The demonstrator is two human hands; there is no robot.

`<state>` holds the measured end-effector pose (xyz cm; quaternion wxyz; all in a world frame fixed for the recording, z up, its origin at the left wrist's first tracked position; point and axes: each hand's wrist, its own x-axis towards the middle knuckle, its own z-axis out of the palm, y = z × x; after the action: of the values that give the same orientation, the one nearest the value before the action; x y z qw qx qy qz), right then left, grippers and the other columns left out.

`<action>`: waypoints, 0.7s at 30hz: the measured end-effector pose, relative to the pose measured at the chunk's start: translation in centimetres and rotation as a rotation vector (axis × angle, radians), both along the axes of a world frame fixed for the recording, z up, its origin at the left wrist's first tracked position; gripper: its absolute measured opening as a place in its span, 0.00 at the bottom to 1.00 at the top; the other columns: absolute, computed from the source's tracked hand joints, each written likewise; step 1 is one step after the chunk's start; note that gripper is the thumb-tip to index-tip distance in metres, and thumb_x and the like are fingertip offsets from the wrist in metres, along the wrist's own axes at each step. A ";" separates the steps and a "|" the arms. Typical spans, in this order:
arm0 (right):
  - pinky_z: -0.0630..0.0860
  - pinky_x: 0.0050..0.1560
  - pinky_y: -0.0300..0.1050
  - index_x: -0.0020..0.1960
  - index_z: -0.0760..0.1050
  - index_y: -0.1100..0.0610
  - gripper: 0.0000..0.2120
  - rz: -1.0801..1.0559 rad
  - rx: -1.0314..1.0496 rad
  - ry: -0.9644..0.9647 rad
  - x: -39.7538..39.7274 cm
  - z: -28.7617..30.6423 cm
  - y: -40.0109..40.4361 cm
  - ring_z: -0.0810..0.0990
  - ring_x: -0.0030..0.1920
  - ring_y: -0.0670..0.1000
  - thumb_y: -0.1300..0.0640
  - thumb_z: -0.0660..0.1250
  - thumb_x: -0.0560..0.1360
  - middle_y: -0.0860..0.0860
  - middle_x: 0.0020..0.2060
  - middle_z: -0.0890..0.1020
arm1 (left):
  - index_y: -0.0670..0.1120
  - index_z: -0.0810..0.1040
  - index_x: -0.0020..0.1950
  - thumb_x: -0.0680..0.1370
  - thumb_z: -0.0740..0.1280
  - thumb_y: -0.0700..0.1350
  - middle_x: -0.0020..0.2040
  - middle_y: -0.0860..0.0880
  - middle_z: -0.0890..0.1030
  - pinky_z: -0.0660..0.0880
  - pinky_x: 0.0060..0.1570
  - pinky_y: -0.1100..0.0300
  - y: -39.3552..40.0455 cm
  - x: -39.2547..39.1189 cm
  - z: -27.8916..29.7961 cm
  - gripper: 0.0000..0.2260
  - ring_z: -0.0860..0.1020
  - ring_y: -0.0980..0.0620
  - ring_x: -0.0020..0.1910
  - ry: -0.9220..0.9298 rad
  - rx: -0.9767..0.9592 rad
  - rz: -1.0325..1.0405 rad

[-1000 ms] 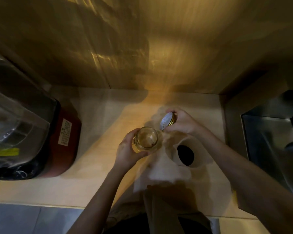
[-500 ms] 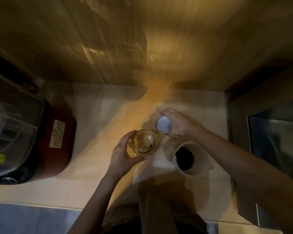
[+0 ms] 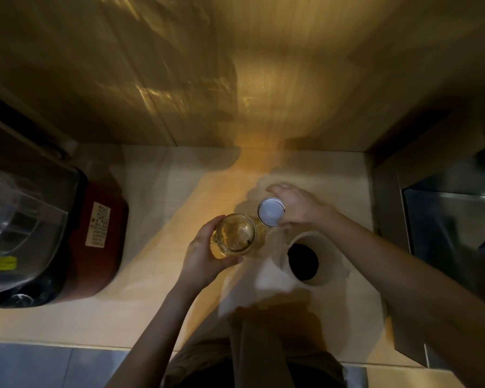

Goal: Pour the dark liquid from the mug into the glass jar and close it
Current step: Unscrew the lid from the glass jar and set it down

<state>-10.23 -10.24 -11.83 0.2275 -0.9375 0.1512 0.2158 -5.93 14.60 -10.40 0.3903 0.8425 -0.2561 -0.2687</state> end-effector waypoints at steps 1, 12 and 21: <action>0.69 0.65 0.46 0.72 0.63 0.57 0.39 -0.056 0.052 -0.026 -0.2 0.4 -0.2 0.69 0.68 0.54 0.58 0.75 0.65 0.54 0.68 0.70 | 0.49 0.66 0.68 0.59 0.79 0.47 0.66 0.50 0.74 0.67 0.57 0.62 -0.1 0.0 0.1 0.40 0.72 0.53 0.62 -0.007 0.001 0.002; 0.69 0.49 0.39 0.55 0.78 0.62 0.09 -0.490 0.360 -0.249 -7.2 6.3 0.5 0.75 0.46 0.50 0.63 0.63 0.76 0.53 0.43 0.78 | 0.47 0.66 0.68 0.60 0.78 0.48 0.67 0.47 0.73 0.67 0.60 0.59 0.0 -0.8 0.0 0.39 0.71 0.48 0.65 -0.040 -0.001 0.038; 0.73 0.57 0.46 0.55 0.78 0.60 0.10 -0.760 0.368 -0.234 -15.5 6.6 2.3 0.77 0.55 0.52 0.63 0.61 0.77 0.55 0.53 0.81 | 0.41 0.64 0.69 0.66 0.74 0.44 0.67 0.39 0.72 0.69 0.61 0.50 1.1 -1.2 -0.3 0.35 0.71 0.41 0.64 -0.080 0.094 0.052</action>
<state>-25.72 -7.93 -5.19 0.4695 -0.7773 0.4175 0.0325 -7.18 15.67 -10.74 0.3466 0.8764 -0.2365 -0.2364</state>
